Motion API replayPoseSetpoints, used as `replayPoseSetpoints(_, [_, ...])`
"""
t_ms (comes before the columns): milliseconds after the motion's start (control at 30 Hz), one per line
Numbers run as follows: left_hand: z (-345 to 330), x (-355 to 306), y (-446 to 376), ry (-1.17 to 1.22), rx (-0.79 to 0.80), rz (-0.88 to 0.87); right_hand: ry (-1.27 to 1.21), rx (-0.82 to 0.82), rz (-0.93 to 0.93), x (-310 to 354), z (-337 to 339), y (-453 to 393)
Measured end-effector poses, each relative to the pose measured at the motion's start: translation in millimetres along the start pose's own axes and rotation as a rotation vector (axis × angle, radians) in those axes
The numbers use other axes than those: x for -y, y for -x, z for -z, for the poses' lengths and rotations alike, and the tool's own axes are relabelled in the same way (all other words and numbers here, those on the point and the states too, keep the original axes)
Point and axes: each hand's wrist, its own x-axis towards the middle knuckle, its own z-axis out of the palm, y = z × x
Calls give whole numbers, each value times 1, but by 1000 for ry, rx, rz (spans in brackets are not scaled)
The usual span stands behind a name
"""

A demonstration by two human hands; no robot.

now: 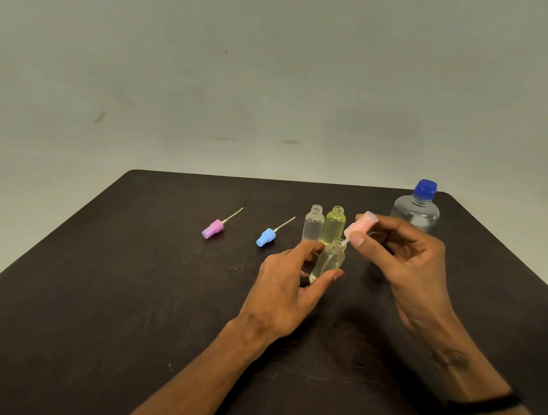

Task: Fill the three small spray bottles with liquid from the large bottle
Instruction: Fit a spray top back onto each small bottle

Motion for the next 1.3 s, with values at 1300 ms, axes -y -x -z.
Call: replayPoseSetpoints(1300, [-3, 0, -2, 191, 56, 25, -164, 116, -160, -11, 2, -1])
